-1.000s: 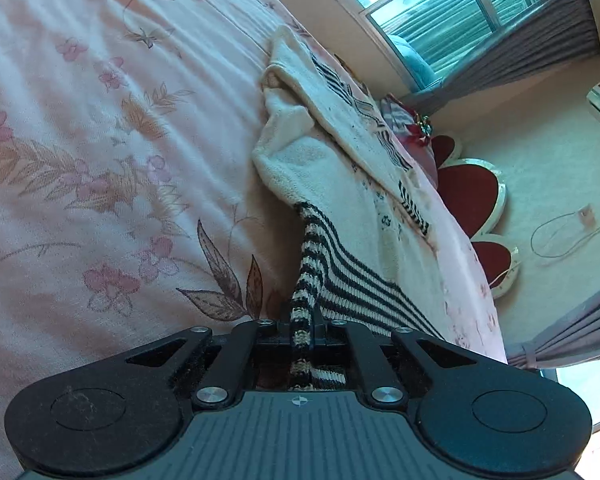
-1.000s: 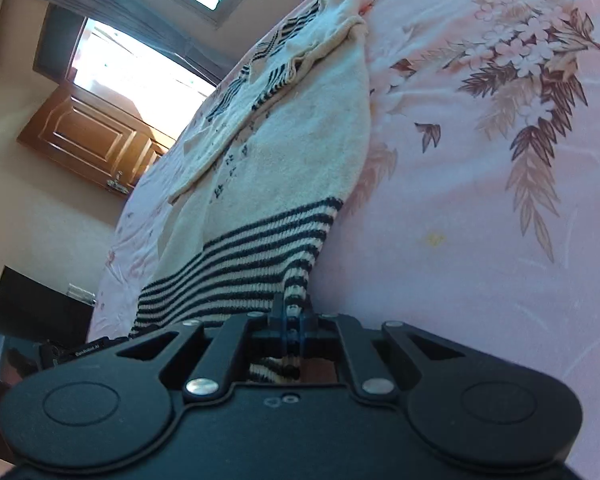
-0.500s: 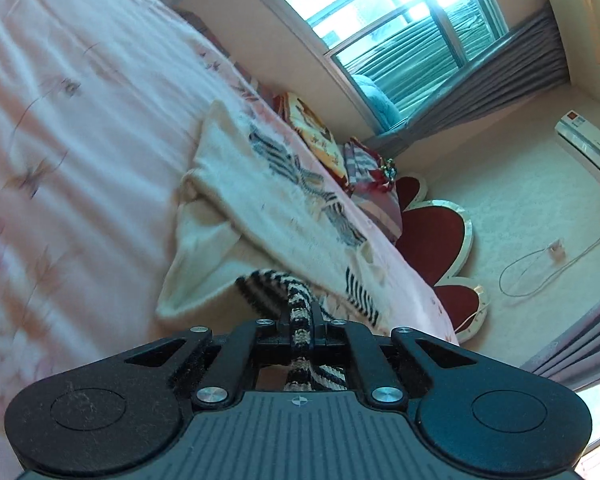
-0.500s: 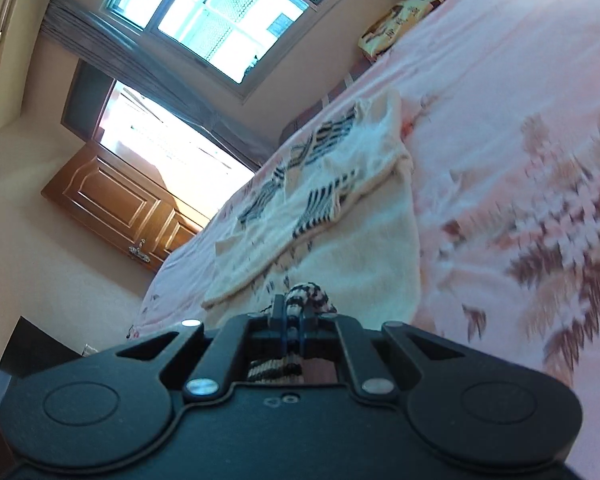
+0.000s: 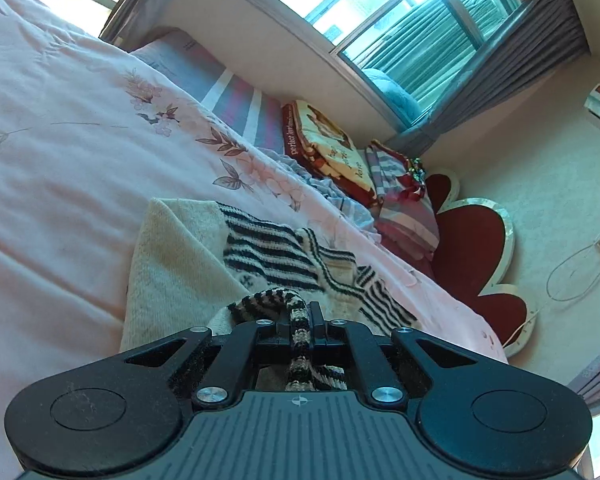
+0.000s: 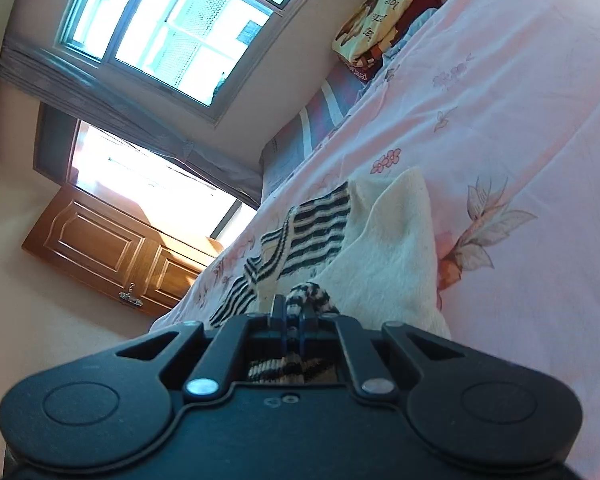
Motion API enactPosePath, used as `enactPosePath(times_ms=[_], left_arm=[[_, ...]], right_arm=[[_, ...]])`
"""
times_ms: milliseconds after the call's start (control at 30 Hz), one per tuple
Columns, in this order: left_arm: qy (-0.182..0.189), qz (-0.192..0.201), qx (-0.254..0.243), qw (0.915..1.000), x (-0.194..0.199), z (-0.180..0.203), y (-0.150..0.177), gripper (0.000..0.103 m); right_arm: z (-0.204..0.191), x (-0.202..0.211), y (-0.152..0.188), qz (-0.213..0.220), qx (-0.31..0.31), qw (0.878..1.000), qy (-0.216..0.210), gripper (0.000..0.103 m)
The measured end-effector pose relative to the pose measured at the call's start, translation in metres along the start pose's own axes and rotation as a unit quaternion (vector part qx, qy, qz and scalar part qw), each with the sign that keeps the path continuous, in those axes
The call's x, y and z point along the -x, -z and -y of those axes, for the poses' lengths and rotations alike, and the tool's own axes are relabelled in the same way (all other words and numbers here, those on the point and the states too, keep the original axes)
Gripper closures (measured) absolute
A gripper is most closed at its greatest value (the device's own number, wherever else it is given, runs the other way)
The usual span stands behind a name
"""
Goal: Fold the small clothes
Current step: 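Lift the waistband with both grippers and fold it toward the collar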
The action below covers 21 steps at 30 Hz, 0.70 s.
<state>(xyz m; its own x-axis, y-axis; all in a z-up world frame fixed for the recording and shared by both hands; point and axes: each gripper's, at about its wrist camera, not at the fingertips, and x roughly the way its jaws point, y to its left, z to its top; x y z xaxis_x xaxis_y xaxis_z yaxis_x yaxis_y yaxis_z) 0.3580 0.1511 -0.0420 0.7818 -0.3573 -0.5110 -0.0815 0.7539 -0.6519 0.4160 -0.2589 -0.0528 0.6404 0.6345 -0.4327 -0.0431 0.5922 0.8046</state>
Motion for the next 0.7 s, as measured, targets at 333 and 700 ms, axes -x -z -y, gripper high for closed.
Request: enactPosePath(times_ms=[333, 700], left_arm=[[-0.027, -0.026, 0.057, 0.9976, -0.078, -0.023, -0.03, 0.096], [-0.018, 0.049, -0.005, 0.9986, -0.055, -0.019, -0.043, 0.017]], right_arm=[[0.022, -0.068, -0.043, -0.007, 0.002, 1.0, 0.021, 0.068], [0.016, -0.044, -0.054, 0.026, 0.072, 0.997, 0.019, 0.06]])
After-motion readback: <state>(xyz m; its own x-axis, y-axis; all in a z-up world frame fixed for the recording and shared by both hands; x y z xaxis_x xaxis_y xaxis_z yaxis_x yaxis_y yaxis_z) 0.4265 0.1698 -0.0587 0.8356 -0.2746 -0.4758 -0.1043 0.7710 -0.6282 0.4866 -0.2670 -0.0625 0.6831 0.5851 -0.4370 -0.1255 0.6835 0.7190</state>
